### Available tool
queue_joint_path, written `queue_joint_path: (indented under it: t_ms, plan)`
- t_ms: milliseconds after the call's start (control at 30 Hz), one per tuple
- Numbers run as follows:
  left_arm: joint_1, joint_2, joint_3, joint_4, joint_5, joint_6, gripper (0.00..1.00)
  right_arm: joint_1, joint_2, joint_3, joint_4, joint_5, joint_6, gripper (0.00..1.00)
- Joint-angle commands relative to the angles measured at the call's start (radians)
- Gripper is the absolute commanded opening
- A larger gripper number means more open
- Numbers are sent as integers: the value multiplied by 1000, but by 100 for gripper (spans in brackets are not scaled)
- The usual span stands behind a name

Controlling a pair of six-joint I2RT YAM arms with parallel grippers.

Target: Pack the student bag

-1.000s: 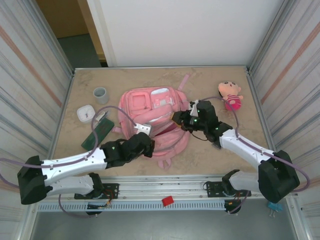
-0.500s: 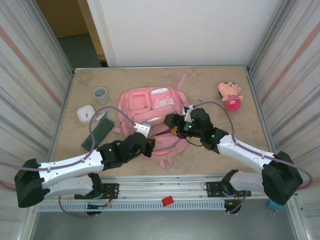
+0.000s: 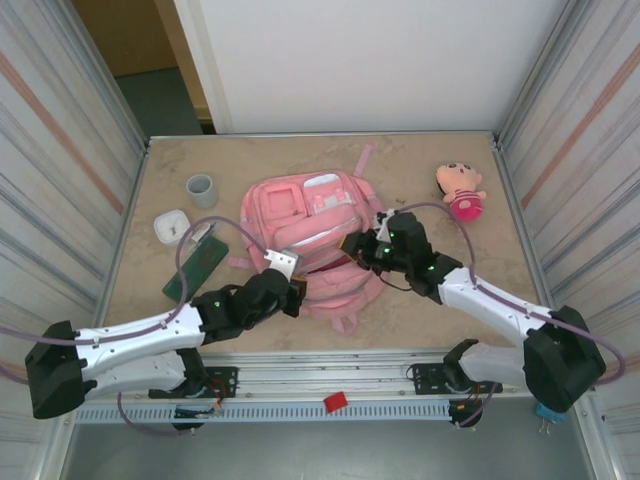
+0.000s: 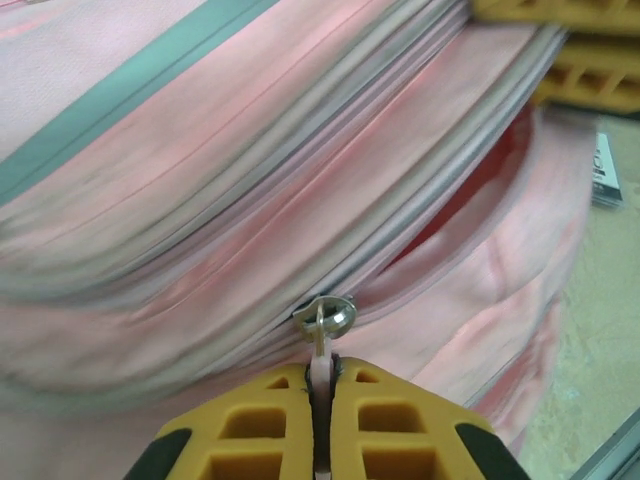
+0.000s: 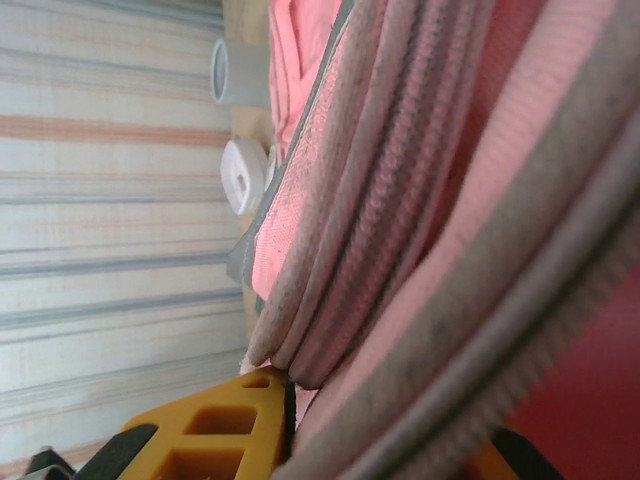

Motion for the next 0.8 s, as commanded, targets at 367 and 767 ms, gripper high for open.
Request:
queue_joint_path:
  t_ms: [367,767]
  plan:
    - [37,31,-18,276,125,146,0,90,-31,-16,99,144,101,62]
    - [48,10,-28,194,26,133,0,99,10,19,54,152,30,15]
